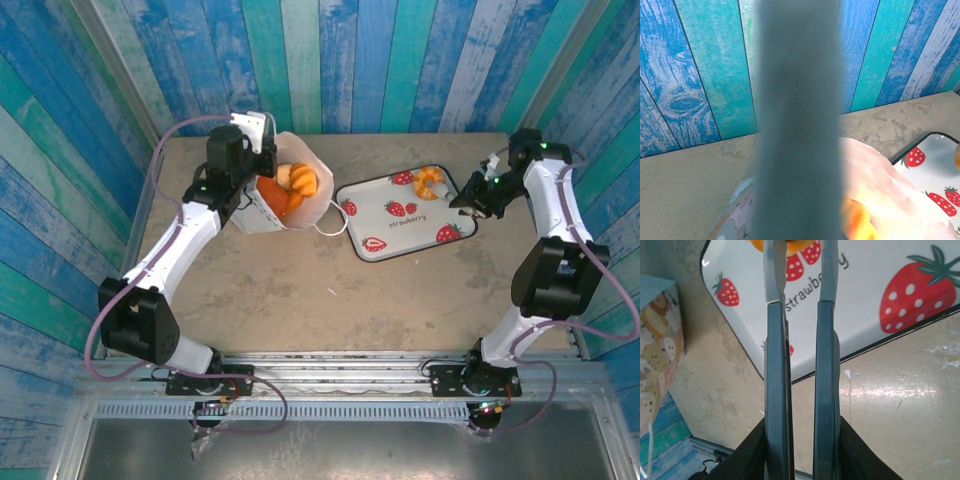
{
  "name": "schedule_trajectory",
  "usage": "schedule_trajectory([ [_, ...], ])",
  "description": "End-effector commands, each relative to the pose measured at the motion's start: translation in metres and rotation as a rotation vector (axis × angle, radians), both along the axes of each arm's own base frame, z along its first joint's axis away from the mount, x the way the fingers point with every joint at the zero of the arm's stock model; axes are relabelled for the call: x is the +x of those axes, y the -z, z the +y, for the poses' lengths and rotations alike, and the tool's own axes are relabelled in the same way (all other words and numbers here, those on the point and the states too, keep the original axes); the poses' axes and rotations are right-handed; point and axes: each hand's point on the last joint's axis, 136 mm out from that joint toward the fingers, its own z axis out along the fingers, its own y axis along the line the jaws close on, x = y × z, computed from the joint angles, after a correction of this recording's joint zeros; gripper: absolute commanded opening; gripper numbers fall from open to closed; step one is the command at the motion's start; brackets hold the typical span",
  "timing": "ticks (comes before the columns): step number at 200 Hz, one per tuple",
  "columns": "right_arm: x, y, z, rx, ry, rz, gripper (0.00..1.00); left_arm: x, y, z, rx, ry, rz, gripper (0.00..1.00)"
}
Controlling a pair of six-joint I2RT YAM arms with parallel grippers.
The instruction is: Take the fake bread out of the paper bag
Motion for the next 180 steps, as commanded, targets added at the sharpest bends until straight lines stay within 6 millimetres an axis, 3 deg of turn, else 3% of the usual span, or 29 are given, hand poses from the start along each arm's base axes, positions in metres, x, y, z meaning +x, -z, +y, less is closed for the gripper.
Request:
schedule_trajectory([
  [1,0.013,0.006,-0.010,-0.014,0.014,-0.011,0.17,-0.004,-0.039,-0.002,-0.028,0.016,-0.121,0.01],
  [49,0.032,0.023,-0.021,-0.023,0.043,0.011,0.19,-0.005,-0.039,0.000,-0.017,0.006,-0.130,0.01],
  [105,0.049,0.030,-0.018,0.023,0.059,0.012,0.25,-0.002,-0.037,0.000,-0.004,-0.002,-0.128,0.01],
  [180,0.055,0.035,-0.013,0.069,0.049,0.020,0.32,-0.002,-0.036,-0.003,0.008,0.001,-0.133,0.01],
])
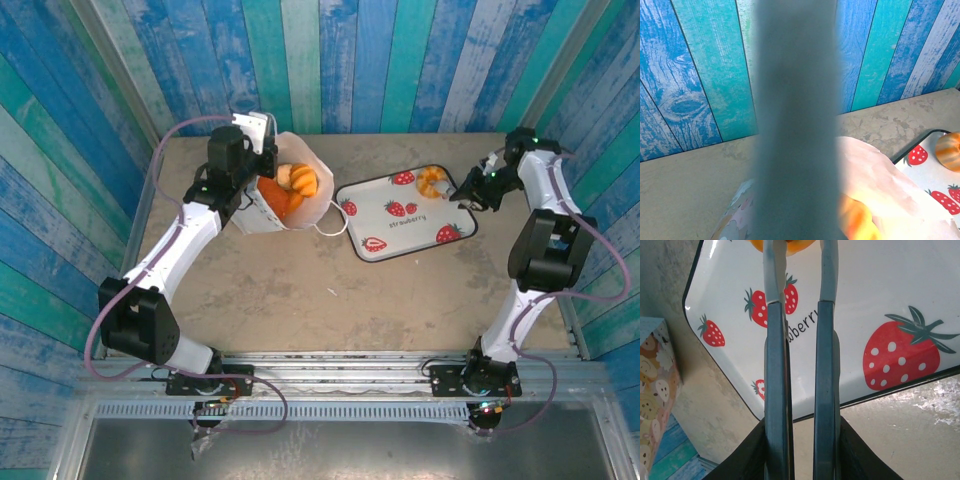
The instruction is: Take the fake bread out of the paper bag
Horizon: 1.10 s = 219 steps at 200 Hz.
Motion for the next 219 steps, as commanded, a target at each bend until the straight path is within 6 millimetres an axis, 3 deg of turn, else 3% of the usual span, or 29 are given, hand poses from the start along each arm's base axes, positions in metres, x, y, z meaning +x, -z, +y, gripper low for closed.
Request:
schedule_trajectory([
  [1,0.006,-0.006,0.004,0.044,-0.003,-0.022,0.32,-0.001,-0.037,-0.001,-0.018,-0.002,-0.121,0.01],
  [80,0.010,-0.011,0.003,0.042,0.004,-0.047,0.45,-0.002,-0.038,-0.003,-0.015,-0.001,-0.126,0.02],
  [141,0.011,-0.028,-0.003,-0.002,0.021,-0.093,0.46,-0.004,-0.040,-0.004,-0.013,-0.002,-0.130,0.01],
  [219,-0.008,-0.050,-0.002,-0.027,0.030,-0.137,0.44,-0.003,-0.038,-0.005,-0.010,0.000,-0.124,0.02],
])
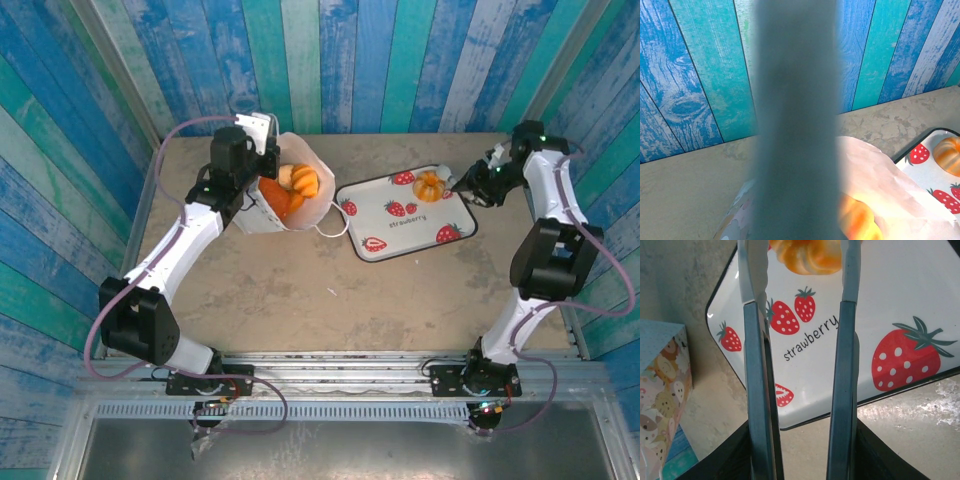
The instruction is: Take the fake bread out of the paper bag
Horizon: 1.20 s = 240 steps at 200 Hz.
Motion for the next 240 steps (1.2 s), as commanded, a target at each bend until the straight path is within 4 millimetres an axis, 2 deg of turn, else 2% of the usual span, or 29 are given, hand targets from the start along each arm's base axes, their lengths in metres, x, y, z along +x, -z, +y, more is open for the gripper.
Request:
schedule_trajectory([
  [1,-0.010,-0.019,0.000,-0.004,0.011,-0.041,0.44,-0.001,-0.038,-0.001,-0.024,0.002,-0.121,0.02],
  [29,-0.023,-0.041,0.010,0.024,-0.004,-0.096,0.43,-0.002,-0.037,0.000,-0.018,-0.002,-0.117,0.01],
  [59,-0.040,-0.078,0.036,0.047,-0.064,-0.183,0.42,-0.001,-0.035,0.000,-0.014,-0.002,-0.112,0.02],
  [138,-0.082,-0.153,0.150,0.045,-0.344,-0.350,0.42,0.002,-0.026,-0.003,-0.007,0.007,-0.087,0.02],
  [196,-0.103,-0.167,0.215,0.022,-0.543,-0.369,0.42,0.008,-0.014,-0.003,0.014,-0.002,-0.052,0.01],
  [240,-0.112,-0.154,0.251,-0.016,-0.666,-0.319,0.42,0.009,-0.012,-0.002,0.012,-0.006,-0.048,0.01],
])
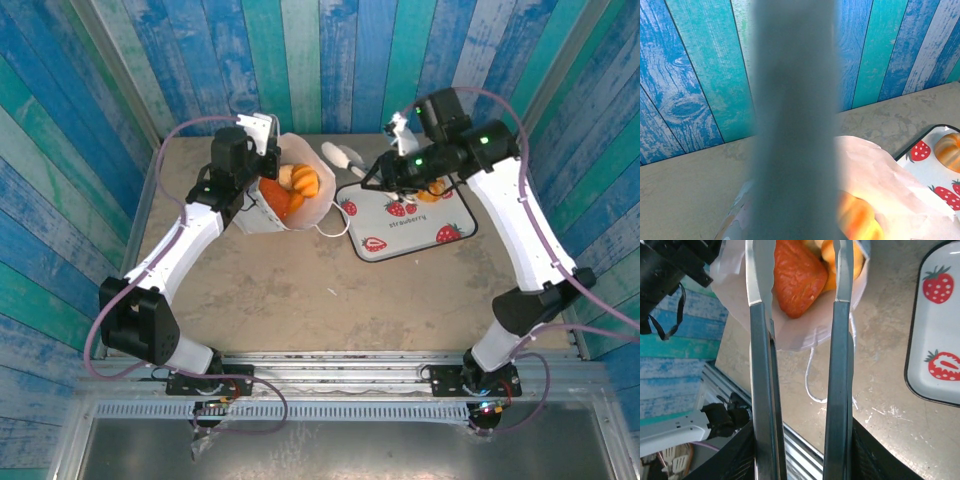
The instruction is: Take the fake bread out of the paper bag
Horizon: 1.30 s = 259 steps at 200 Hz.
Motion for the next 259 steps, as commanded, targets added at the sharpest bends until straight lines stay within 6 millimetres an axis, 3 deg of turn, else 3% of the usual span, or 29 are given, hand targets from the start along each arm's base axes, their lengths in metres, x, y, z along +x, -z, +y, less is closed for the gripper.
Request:
schedule_trajectory([
  [1,-0.009,0.013,0.011,-0.061,-0.050,0.033,0.42,0.010,-0.013,-0.002,-0.007,-0.012,-0.047,0.01],
  [72,-0.005,0.042,0.032,-0.147,-0.102,0.072,0.42,0.010,-0.014,-0.003,-0.010,-0.009,-0.050,0.01],
  [259,0.031,0.091,0.039,-0.280,-0.084,0.142,0.45,0.003,-0.009,-0.019,0.028,0.037,-0.048,0.01],
])
